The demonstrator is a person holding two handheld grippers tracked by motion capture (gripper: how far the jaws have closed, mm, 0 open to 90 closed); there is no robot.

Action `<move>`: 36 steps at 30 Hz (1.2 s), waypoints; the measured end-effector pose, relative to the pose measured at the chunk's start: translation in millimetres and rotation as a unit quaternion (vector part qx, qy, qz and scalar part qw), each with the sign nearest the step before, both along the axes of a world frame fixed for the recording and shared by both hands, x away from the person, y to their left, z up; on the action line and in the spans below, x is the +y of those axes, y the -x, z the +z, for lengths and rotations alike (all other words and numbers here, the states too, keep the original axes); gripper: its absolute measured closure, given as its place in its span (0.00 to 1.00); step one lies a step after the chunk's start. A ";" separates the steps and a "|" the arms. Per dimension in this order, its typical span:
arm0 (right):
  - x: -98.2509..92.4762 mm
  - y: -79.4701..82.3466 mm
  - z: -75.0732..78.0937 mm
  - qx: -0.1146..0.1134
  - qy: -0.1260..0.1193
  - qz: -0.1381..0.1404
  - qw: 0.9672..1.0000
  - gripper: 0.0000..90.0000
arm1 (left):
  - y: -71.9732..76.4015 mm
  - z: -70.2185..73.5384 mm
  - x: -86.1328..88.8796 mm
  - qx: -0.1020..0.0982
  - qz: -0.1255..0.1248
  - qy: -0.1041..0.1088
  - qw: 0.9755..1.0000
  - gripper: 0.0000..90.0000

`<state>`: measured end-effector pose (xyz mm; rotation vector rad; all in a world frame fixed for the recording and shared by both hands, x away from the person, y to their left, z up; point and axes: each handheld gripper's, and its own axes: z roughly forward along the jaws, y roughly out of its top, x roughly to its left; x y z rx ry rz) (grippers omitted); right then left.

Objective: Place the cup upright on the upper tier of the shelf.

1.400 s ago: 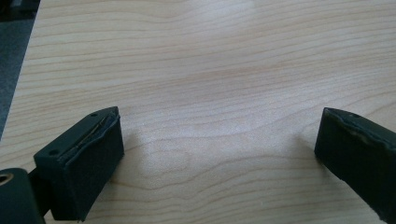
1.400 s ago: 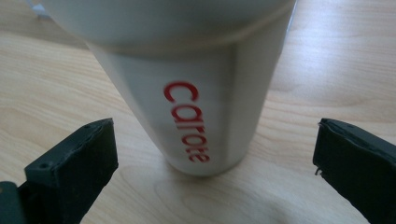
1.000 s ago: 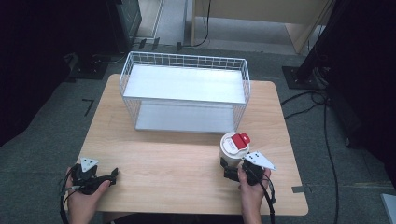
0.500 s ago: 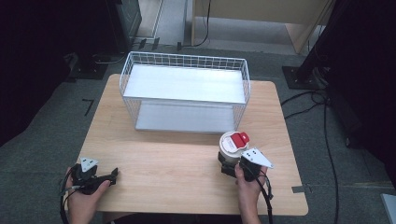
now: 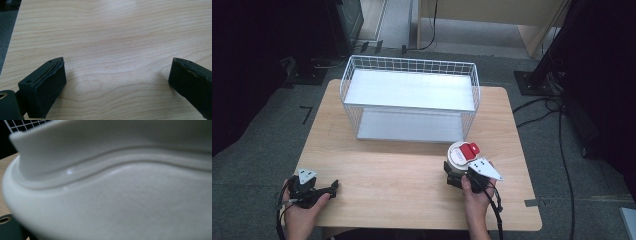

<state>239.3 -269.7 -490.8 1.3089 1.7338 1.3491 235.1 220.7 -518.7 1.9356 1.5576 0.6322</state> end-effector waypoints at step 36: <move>20.3 4.4 50.0 -0.087 -0.029 0.036 0.995 0.06 | 0.0 0.0 0.0 0.000 0.000 0.000 1.000 0.02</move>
